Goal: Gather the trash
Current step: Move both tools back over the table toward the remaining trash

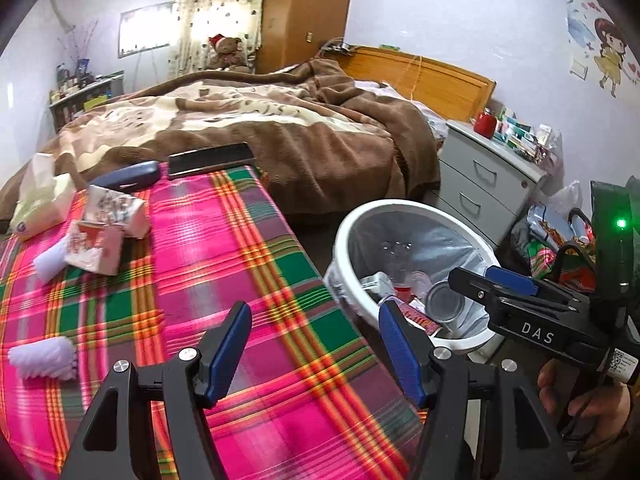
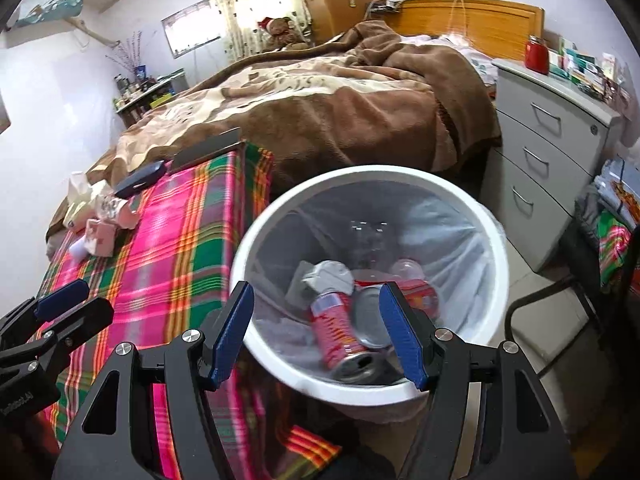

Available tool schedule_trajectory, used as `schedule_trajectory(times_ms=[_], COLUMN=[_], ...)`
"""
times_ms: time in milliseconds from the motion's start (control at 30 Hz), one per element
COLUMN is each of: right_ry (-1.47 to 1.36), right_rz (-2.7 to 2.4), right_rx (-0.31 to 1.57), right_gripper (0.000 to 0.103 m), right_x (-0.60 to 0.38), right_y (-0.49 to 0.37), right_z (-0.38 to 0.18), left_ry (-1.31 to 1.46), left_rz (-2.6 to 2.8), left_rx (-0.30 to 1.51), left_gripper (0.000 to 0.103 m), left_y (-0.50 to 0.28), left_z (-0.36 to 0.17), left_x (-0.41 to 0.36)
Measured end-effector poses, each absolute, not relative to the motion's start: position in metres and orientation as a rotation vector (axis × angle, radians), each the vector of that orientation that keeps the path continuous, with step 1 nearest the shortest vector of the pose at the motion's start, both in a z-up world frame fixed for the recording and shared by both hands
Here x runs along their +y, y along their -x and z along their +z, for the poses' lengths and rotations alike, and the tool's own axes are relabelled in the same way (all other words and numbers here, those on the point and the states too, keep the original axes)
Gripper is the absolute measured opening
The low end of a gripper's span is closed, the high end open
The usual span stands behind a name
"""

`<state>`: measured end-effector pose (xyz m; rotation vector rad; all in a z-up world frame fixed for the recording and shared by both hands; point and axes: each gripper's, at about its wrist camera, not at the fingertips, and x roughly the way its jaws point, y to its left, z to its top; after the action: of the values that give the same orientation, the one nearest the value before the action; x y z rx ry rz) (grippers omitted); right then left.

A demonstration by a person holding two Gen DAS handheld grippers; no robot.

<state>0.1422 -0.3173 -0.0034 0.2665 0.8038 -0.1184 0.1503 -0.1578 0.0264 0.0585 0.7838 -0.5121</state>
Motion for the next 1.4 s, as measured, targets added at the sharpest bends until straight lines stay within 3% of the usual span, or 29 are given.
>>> schedule_trajectory(times_ms=[633, 1400], right_ry=[-0.191, -0.059], right_rz=[0.059, 0.257], right_rx=[0.78, 0.79], right_gripper=[0.067, 0.067], right_x=[-0.238, -0.162], right_y=[-0.165, -0.247], right_z=[0.0, 0.001], left_ry=[0.012, 0.176], left_rz=[-0.322, -0.045], left_rx=[0.757, 0.871], left_gripper=[0.066, 0.069], left_y=[-0.145, -0.18], left_z=[0.027, -0.021], left_x=[-0.048, 0.084])
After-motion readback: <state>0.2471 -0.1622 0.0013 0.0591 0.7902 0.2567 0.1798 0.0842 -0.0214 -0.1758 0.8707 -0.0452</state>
